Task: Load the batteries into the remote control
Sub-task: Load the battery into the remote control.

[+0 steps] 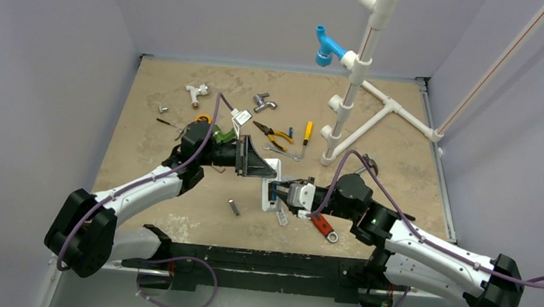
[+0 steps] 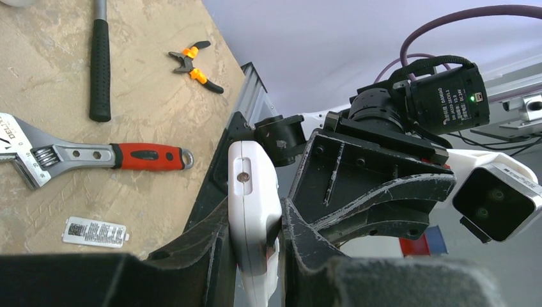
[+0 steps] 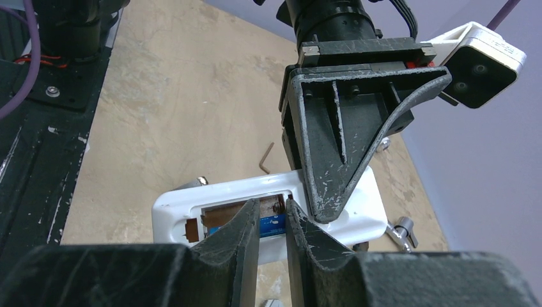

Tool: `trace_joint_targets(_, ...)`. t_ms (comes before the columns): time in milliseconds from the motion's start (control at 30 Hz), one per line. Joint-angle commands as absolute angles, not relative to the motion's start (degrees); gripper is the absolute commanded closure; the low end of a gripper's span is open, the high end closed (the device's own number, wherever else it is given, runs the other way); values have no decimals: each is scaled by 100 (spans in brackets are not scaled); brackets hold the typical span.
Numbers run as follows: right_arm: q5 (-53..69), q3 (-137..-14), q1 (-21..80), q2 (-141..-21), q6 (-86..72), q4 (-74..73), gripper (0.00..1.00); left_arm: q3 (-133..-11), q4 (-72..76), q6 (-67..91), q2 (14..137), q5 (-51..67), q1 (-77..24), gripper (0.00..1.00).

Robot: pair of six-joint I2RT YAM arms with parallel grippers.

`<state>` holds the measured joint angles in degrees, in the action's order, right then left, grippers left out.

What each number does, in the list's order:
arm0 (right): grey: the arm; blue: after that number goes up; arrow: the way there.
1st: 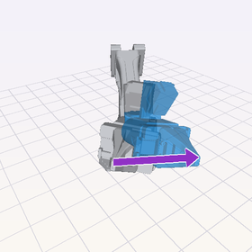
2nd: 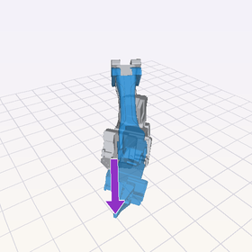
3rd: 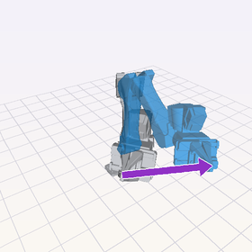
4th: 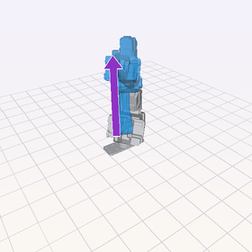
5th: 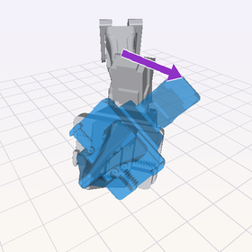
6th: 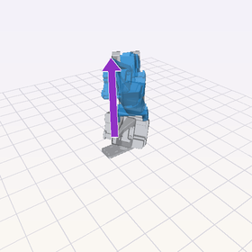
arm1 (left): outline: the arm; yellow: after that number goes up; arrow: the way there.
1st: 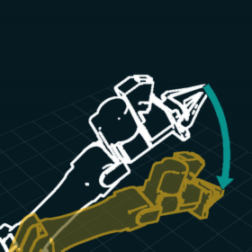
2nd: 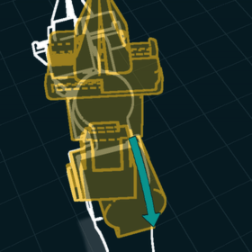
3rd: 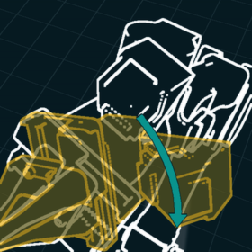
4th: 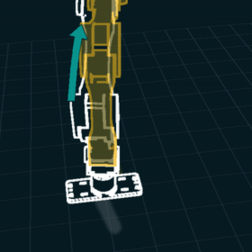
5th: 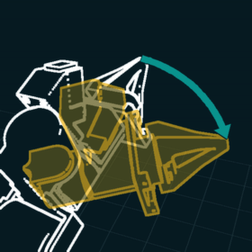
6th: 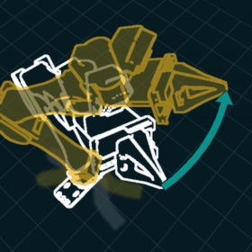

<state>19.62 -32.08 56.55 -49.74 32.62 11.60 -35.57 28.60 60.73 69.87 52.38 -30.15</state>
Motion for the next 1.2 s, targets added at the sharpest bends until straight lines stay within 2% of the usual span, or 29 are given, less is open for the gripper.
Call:
trace_joint_targets(0,1842,-2841,5662,-4993,3274,434,81,-4007,3566,6402,6628,5402,-2987,100)
trace_joint_targets(267,1893,-2731,5660,-5055,3287,413,88,-4043,3680,6503,6631,5445,-2985,100)
trace_joint_targets(567,1843,-2651,5664,-4942,3189,372,89,-4026,3710,6459,6721,5457,-2982,100)
trace_joint_targets(767,1771,-2781,5667,-4730,3032,595,86,-4034,3178,6051,6713,5352,-2976,100)
trace_joint_targets(900,1902,-2846,5665,-4539,2571,1278,76,-4007,2469,5634,6656,4984,-2905,100)
trace_joint_targets(1033,1838,-2968,5661,-4417,2319,1892,59,-3839,2265,5644,6656,4837,-2621,100)
trace_joint_targets(1167,966,-3305,5652,-4632,1979,1897,54,-3692,1825,5520,6473,4722,-2212,100)
